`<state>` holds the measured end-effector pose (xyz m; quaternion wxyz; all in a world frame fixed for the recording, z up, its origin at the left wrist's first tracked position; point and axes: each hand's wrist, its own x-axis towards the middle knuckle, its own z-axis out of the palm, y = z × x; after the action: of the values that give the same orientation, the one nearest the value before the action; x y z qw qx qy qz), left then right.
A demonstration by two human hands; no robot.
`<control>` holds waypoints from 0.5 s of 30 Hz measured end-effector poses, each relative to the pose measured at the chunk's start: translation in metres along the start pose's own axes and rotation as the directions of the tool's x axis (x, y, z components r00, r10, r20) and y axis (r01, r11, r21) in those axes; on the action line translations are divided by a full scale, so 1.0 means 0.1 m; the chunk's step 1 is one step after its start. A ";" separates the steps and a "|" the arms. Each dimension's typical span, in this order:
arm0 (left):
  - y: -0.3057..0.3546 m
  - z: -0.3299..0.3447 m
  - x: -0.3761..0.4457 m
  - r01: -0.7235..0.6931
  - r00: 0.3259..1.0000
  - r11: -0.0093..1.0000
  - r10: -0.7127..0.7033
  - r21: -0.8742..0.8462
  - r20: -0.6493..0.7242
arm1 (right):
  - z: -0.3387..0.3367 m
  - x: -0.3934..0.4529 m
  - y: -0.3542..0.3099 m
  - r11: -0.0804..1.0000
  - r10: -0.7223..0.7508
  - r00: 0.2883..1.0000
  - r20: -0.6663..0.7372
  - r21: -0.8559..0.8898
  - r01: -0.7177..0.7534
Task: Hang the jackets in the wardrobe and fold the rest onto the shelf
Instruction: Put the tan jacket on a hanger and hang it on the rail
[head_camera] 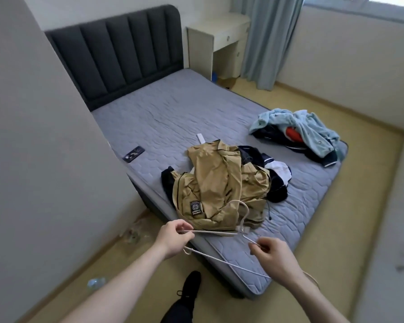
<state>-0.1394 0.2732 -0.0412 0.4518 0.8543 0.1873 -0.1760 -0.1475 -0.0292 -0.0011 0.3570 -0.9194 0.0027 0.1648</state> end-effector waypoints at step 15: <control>-1.24 1.16 3.31 -0.001 0.864 0.772 -0.320 0.635 0.390 | 0.71 2.56 1.07 0.875 0.482 0.876 -0.026 0.070 -0.479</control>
<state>0.0731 0.2941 -0.3455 0.1628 0.8637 0.0766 -0.4707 0.0604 -0.0333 -0.1987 0.3331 -0.8818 0.2435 0.2286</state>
